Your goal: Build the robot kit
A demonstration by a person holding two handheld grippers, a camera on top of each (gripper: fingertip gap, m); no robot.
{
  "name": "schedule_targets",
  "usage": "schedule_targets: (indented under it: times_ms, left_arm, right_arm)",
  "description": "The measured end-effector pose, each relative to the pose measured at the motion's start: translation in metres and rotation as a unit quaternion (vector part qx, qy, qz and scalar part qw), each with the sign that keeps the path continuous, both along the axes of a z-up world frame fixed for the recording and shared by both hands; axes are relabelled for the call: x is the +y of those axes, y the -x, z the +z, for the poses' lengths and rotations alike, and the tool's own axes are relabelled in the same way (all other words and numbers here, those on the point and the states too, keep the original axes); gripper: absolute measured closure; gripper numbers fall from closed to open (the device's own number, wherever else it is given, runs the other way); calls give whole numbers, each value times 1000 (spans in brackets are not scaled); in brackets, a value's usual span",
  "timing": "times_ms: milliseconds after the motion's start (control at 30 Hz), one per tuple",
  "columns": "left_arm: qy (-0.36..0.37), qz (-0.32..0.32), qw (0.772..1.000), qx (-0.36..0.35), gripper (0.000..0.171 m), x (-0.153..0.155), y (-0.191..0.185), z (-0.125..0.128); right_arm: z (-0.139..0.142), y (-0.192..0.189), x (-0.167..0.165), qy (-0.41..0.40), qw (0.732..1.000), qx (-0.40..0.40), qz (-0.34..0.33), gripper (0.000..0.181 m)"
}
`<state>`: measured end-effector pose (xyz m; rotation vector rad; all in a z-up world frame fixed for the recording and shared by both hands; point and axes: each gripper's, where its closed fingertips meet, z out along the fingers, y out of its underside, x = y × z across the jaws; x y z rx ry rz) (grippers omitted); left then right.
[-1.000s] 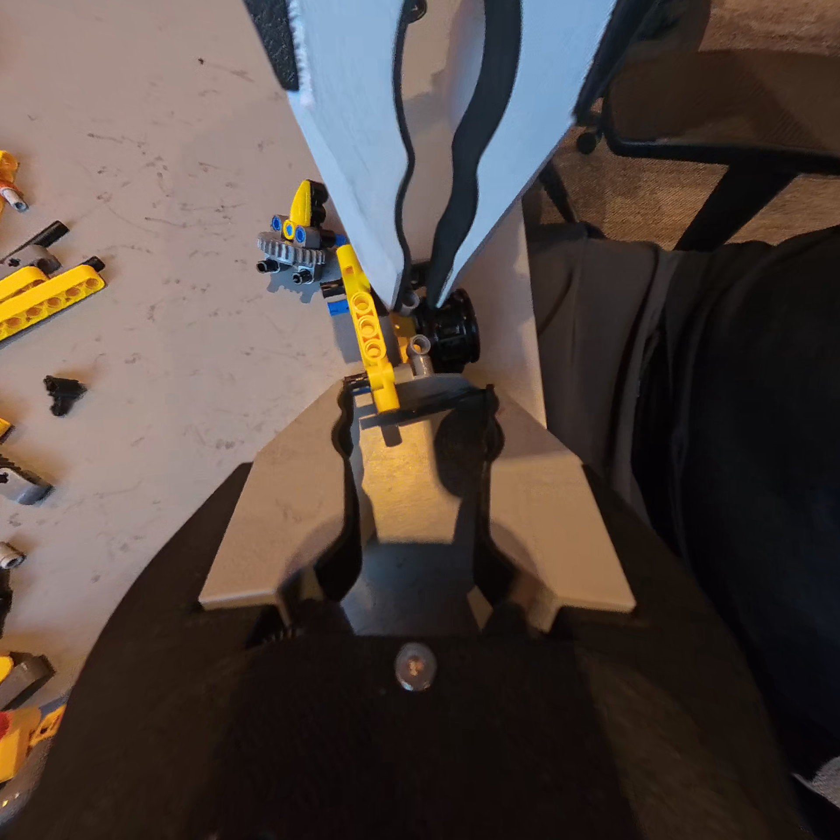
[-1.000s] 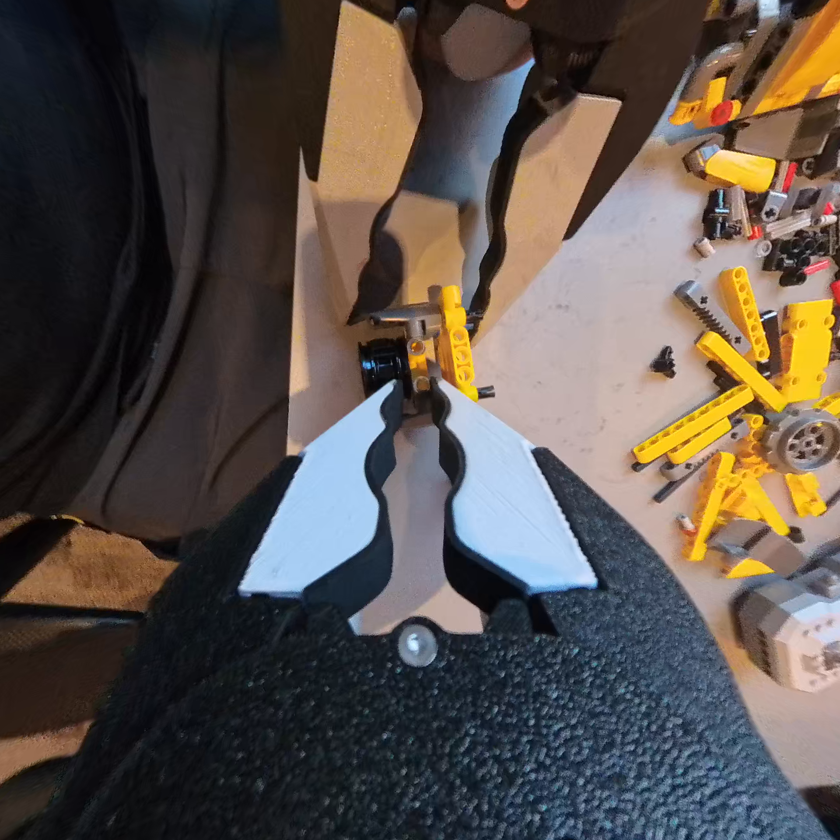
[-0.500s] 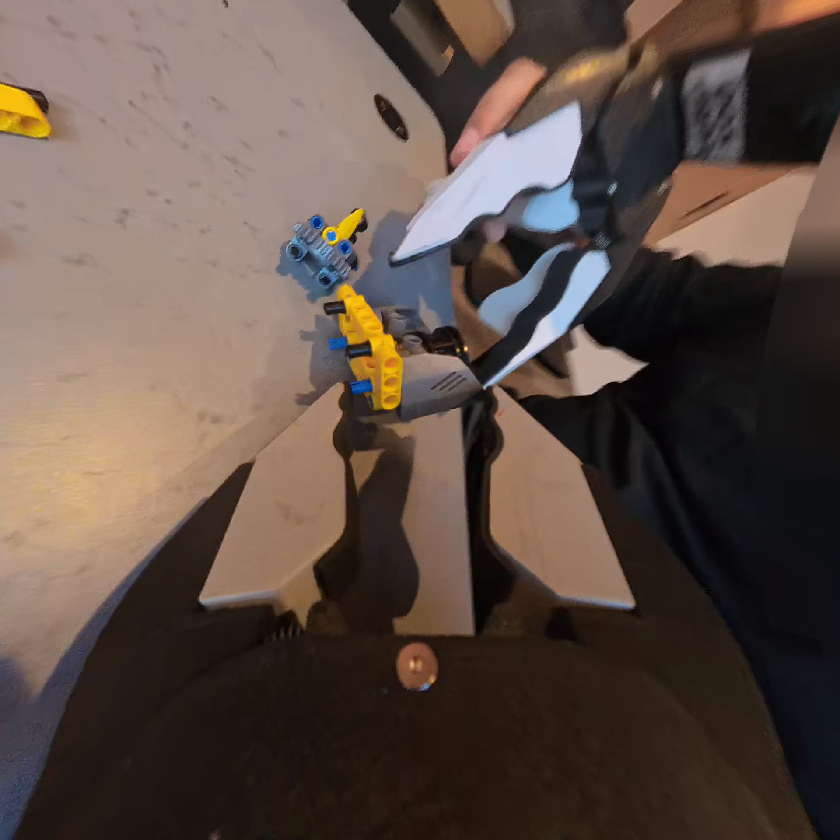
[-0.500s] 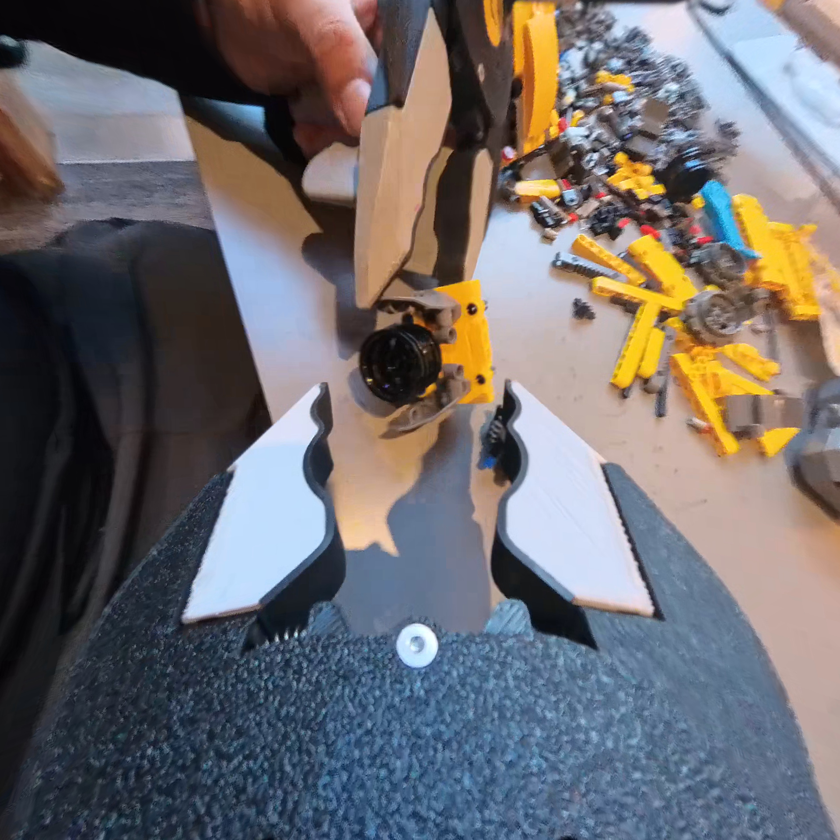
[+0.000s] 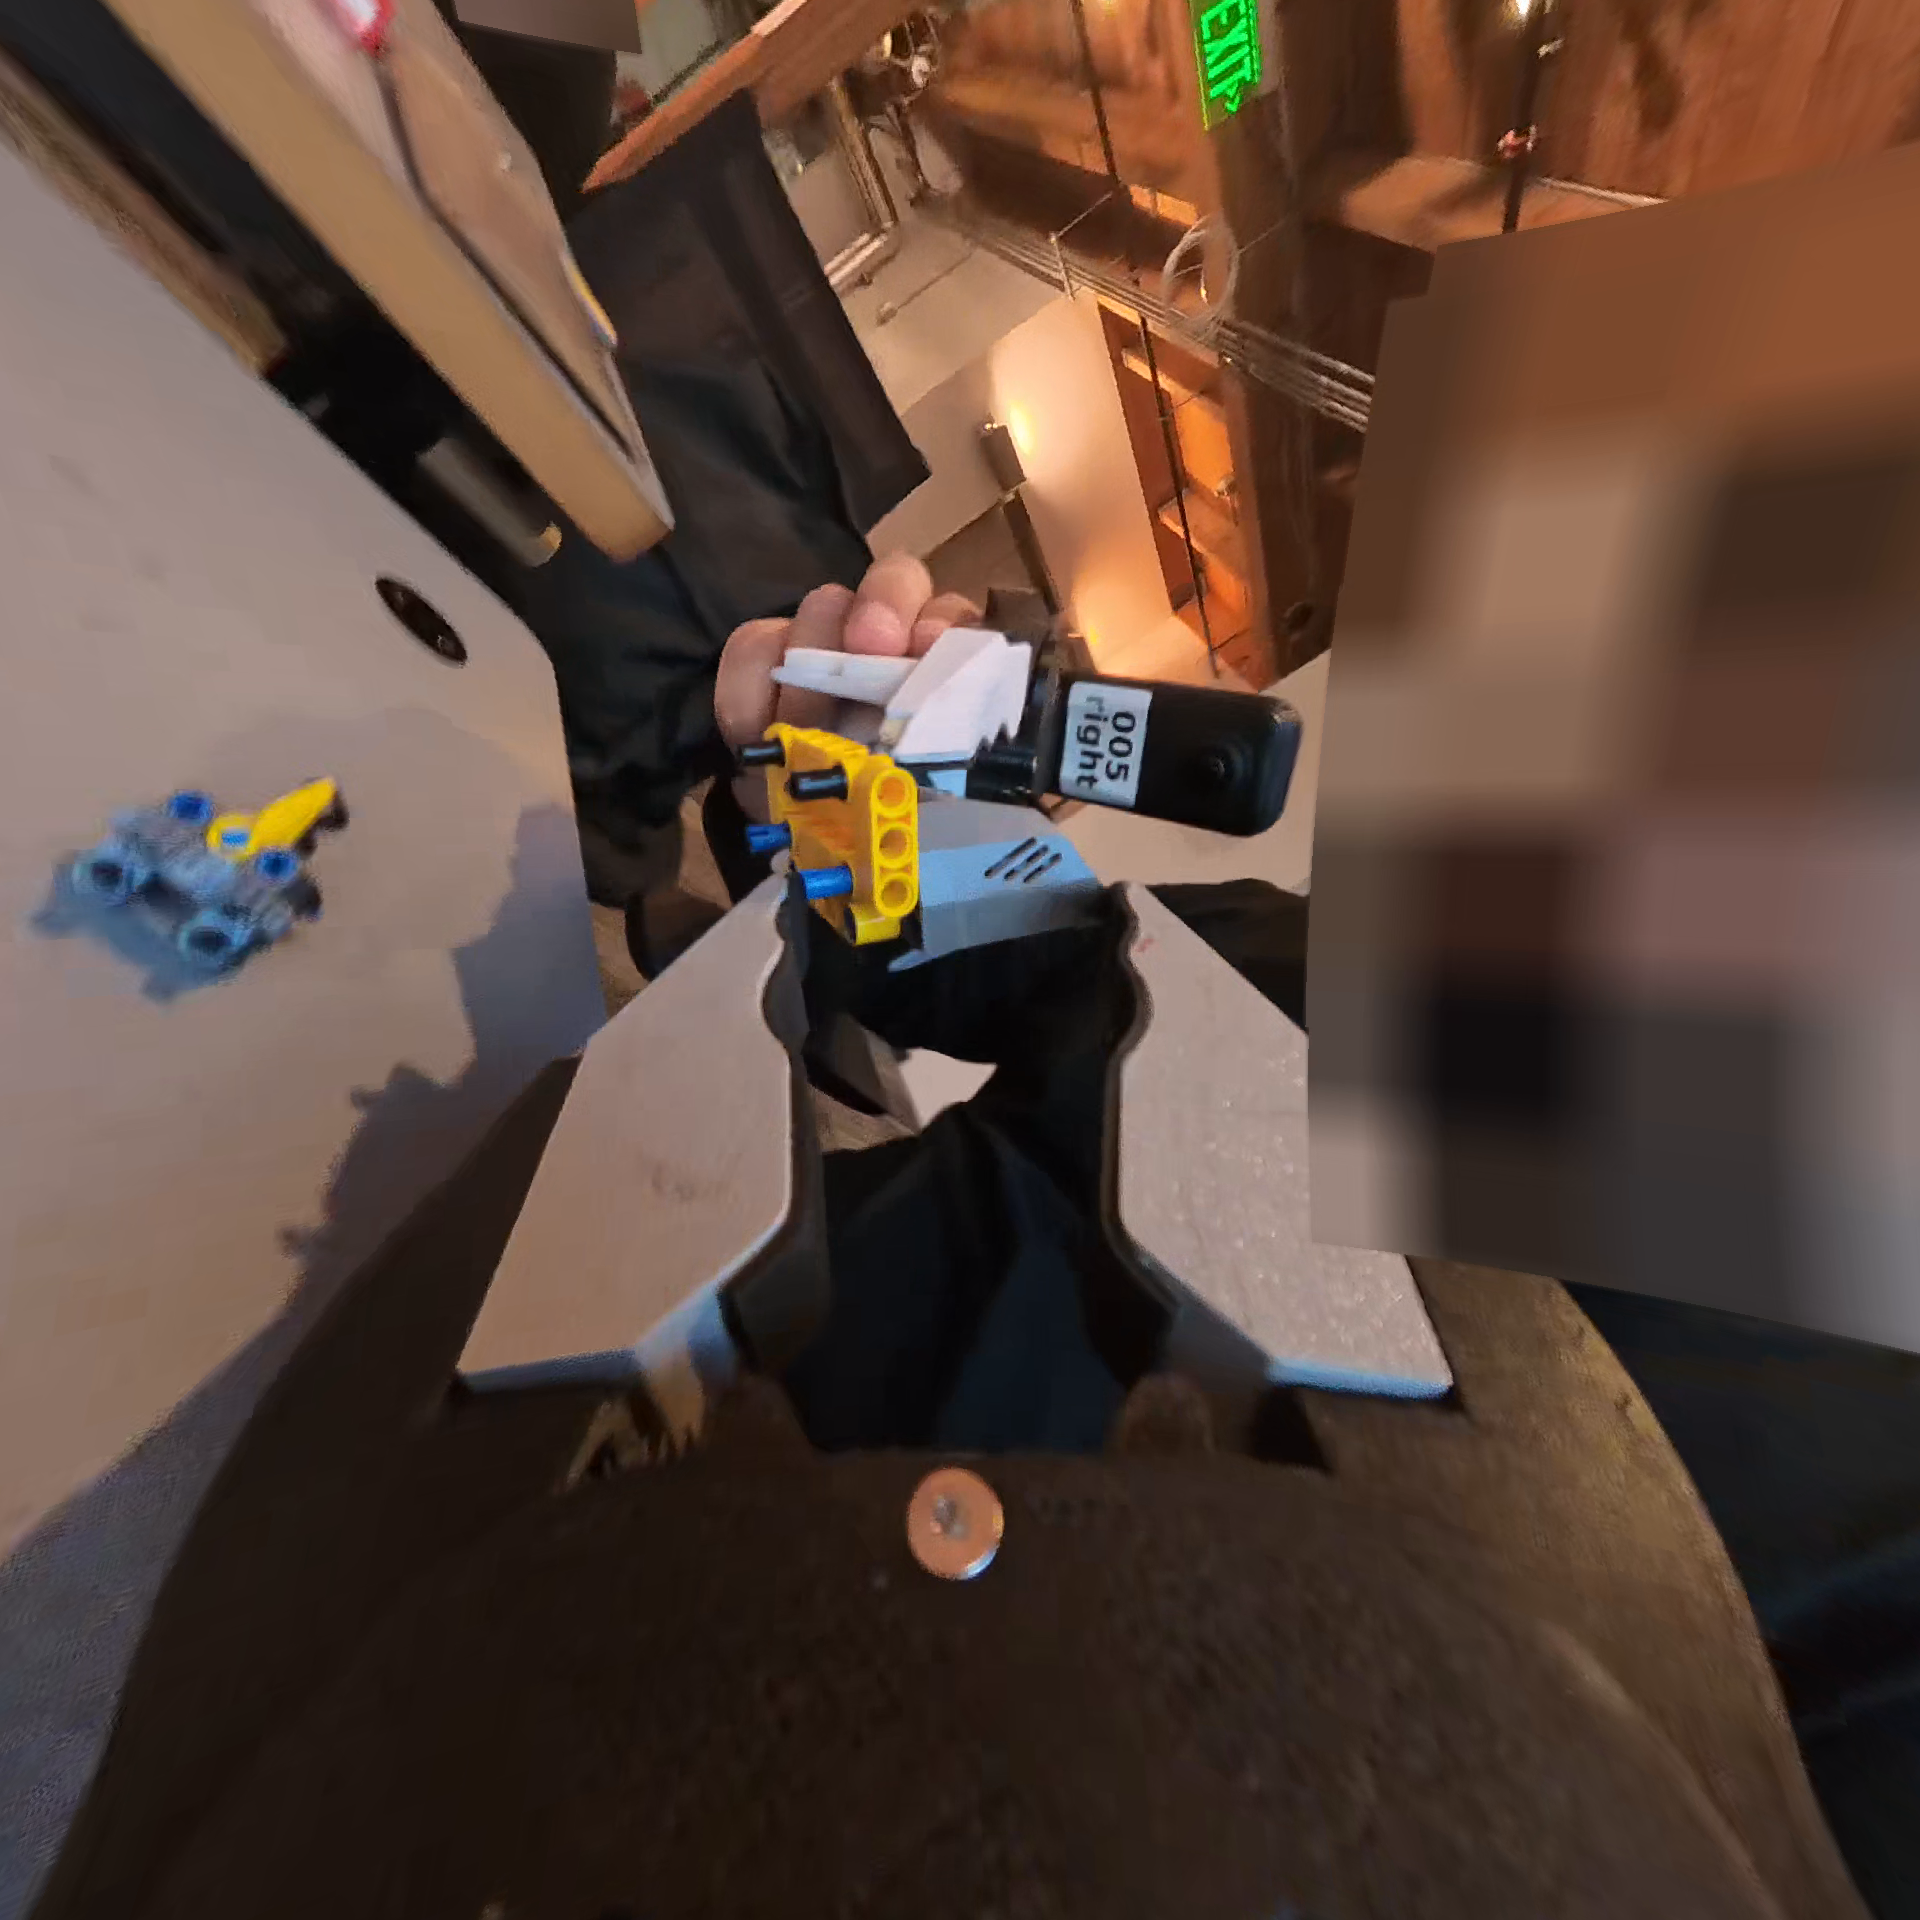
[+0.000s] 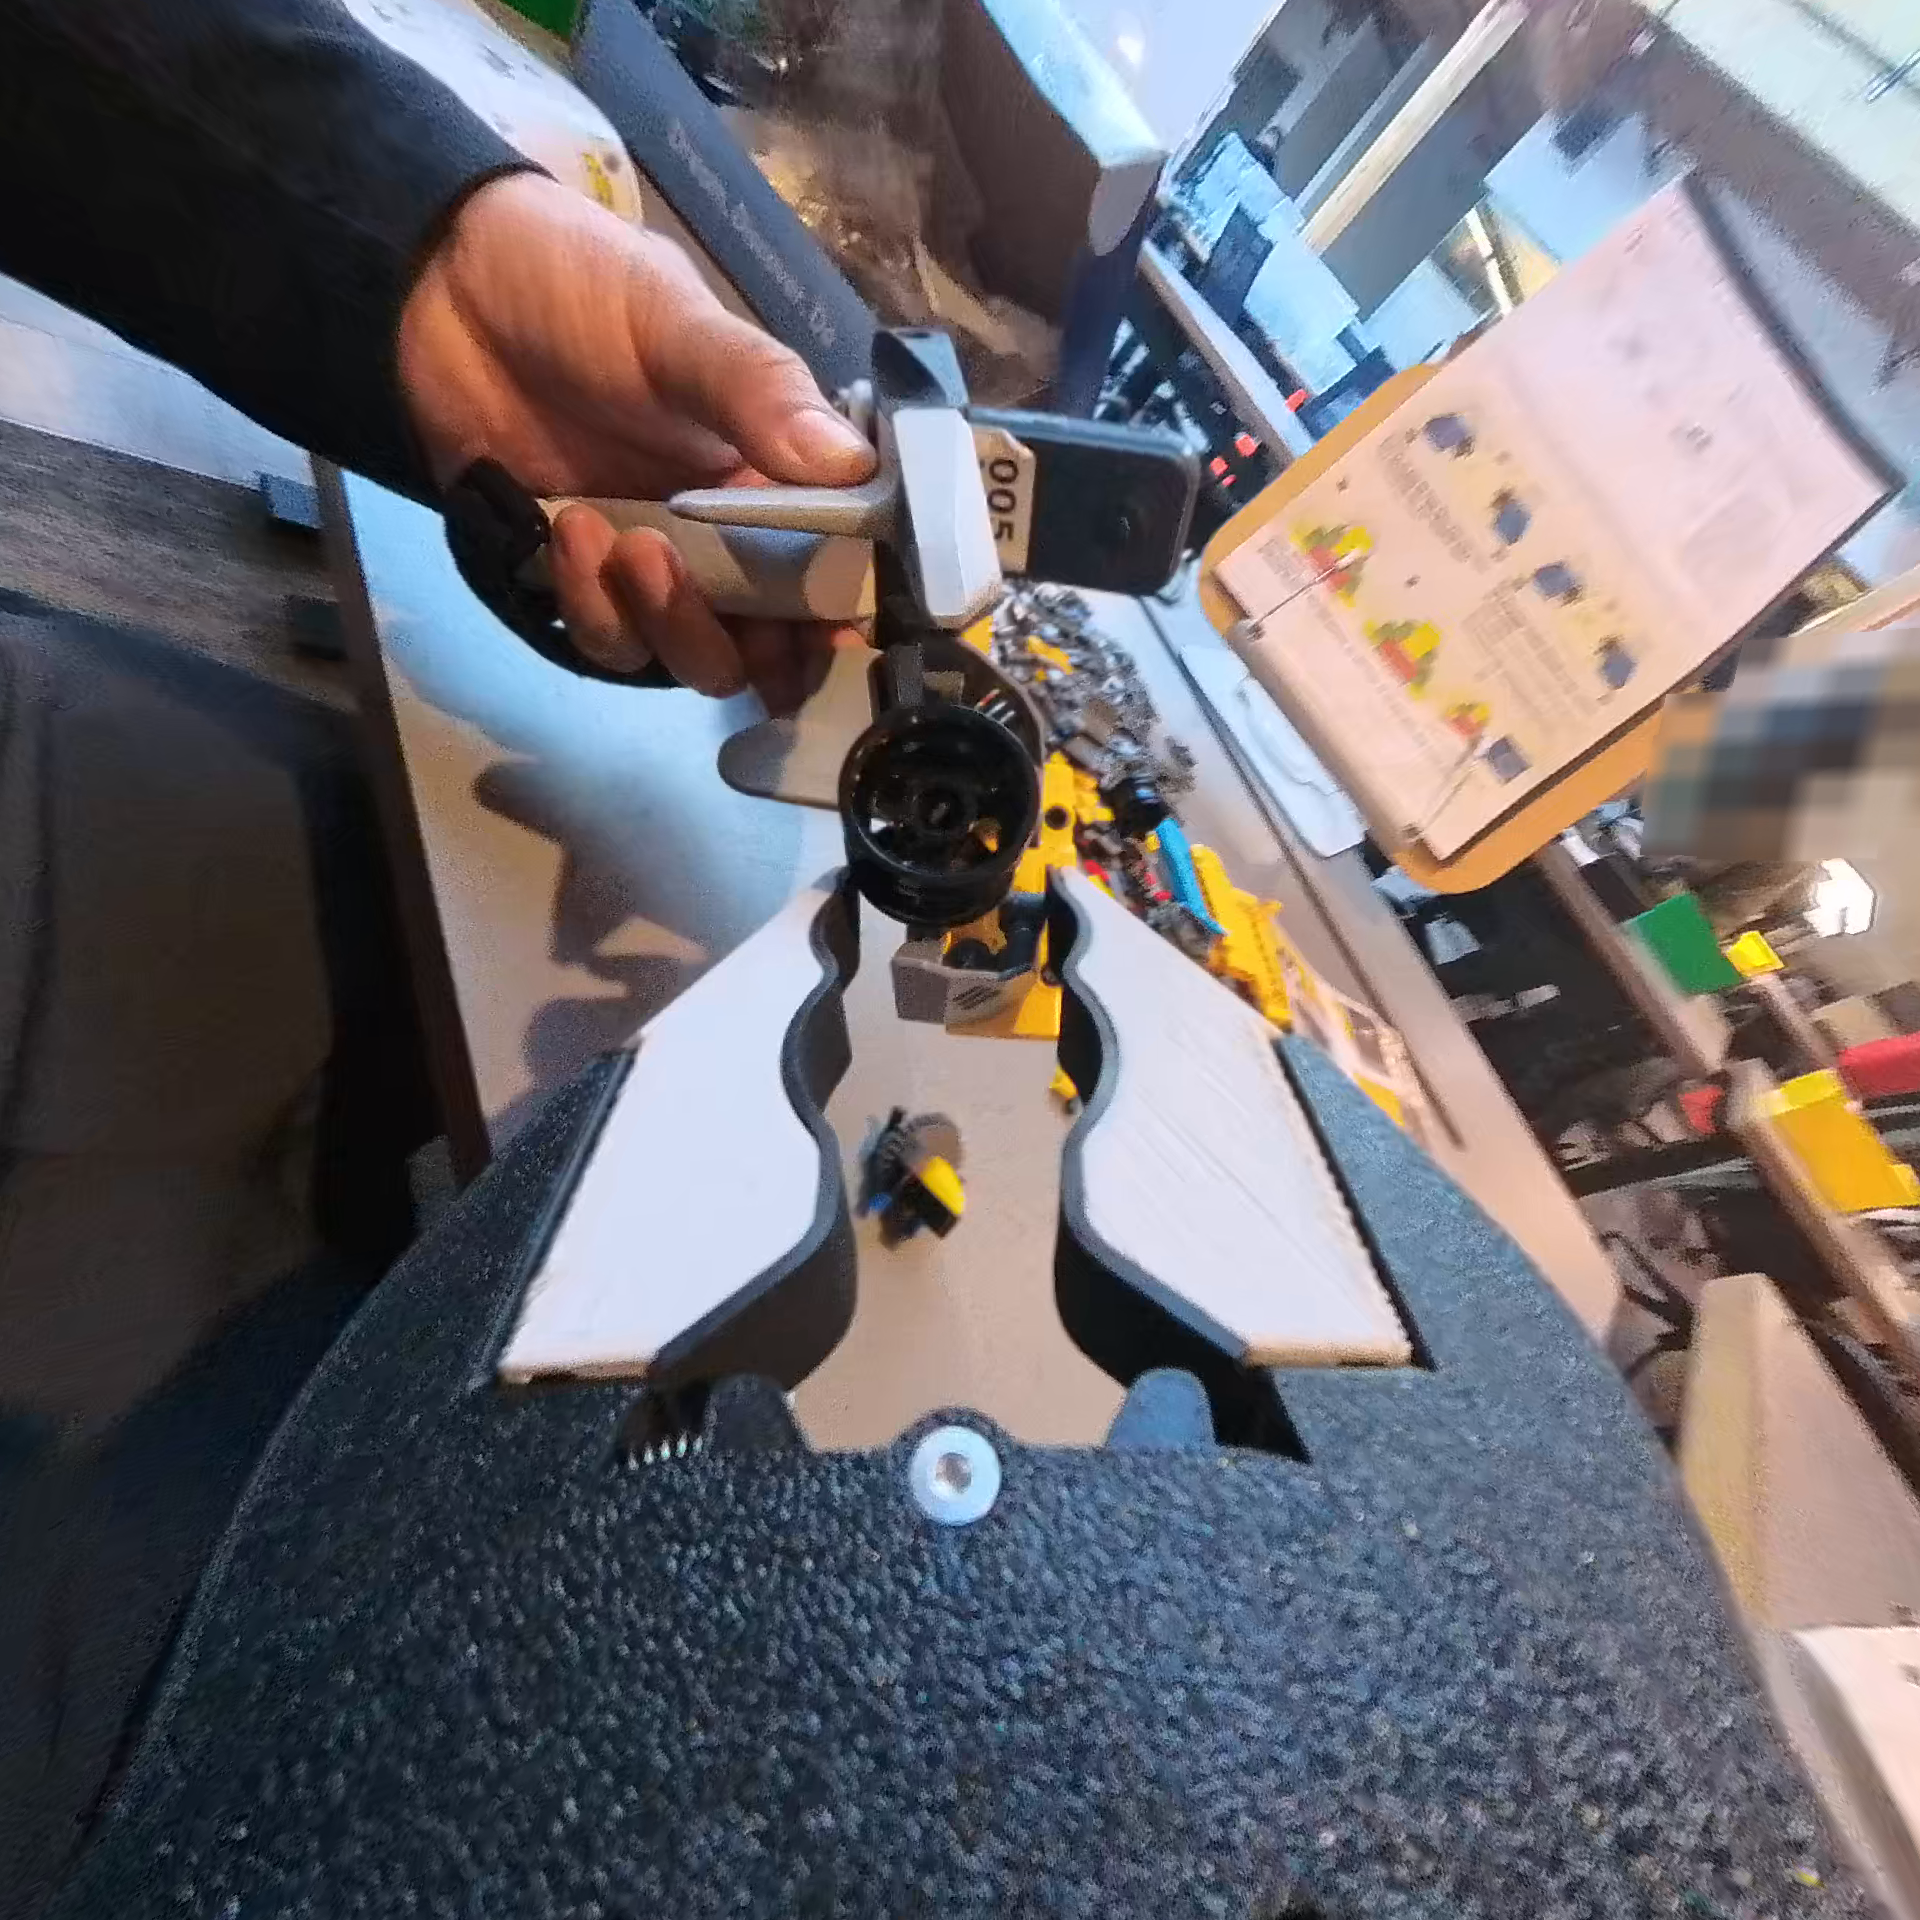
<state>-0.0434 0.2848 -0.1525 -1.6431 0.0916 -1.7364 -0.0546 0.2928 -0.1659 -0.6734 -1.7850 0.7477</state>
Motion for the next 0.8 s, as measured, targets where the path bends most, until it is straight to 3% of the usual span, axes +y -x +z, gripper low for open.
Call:
schedule_targets:
  times_ms: [167,267,400,500,533,567,600,633,733,800]
  left_arm:
    - [-127,55,981,137,114,-8,-4,46]
    - [-212,119,928,283,101,-18,6,67]
    - [-312,145,801,490,109,-33,-2,77]
    - [-430,222,655,579,143,-31,-7,90]
    - [-471,246,603,595,143,-32,-9,95]
    - [-500,262,565,602,143,-33,-12,97]
    - [-516,265,549,601,146,-36,-16,97]
    - [-514,264,552,601,146,-37,-17,96]
    - [-485,235,597,595,142,-41,-16,90]
    - [-485,215,615,584,140,-47,-17,91]
  right_arm:
    - [48,-10,-7,-62,997,45,12,147]
    - [79,-20,-12,-73,995,54,41,149]
    - [98,-31,-31,-86,990,38,106,154]
    - [107,-27,-39,-82,988,45,123,154]
    - [108,-26,-39,-84,987,50,125,154]
    - [108,-26,-40,-83,987,51,130,154]
    - [107,-27,-41,-80,986,47,136,154]
    - [106,-28,-42,-78,986,43,140,154]
    - [100,-30,-45,-84,984,35,150,154]
    - [98,-31,-47,-84,984,32,156,154]
